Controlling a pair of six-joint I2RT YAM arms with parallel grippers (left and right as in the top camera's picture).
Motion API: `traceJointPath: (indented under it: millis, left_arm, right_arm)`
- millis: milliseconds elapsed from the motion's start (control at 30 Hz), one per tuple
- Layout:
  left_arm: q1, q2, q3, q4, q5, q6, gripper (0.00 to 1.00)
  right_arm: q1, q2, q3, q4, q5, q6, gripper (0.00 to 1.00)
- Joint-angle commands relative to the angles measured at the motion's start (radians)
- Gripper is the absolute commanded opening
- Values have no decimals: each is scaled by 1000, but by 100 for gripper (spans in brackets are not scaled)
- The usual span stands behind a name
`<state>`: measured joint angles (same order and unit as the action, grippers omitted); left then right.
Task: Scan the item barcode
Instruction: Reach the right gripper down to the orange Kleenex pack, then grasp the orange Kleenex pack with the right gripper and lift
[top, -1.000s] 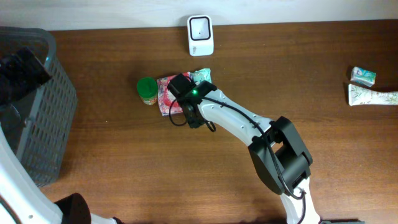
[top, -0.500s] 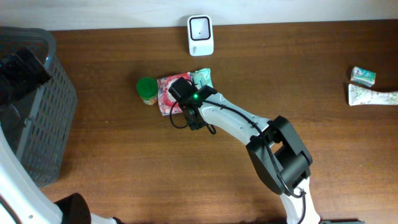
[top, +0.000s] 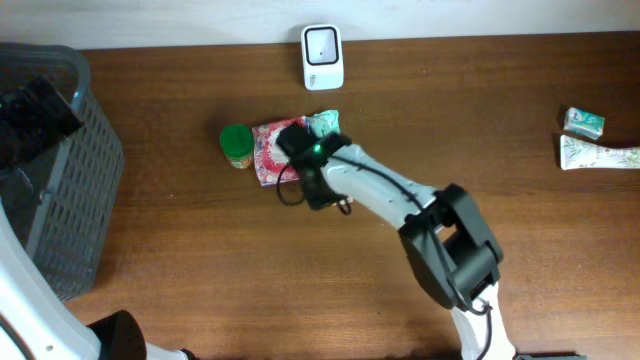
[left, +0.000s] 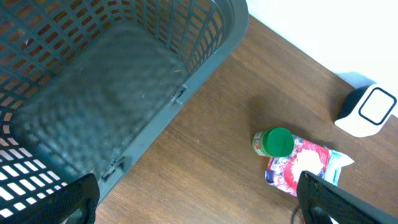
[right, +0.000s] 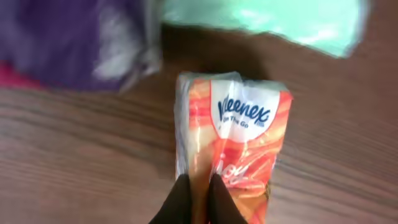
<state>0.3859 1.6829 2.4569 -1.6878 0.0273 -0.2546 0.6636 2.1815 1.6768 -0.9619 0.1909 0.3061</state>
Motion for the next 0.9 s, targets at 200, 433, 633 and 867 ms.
traceJointPath:
  millis: [200, 433, 633, 867]
  left_arm:
    - [4, -7, -1, 0, 3, -10, 99]
    - [4, -7, -1, 0, 3, -10, 99]
    - [4, -7, -1, 0, 3, -10, 99]
    - [4, -7, -1, 0, 3, -10, 99]
  right_arm:
    - [-398, -32, 17, -231, -1080, -352, 4]
    - [-597, -32, -194, -79, -884, -224, 28]
    - [-608, -32, 143, -415, -605, -336, 77]
    - [-436, -32, 127, -331, -445, -332, 99]
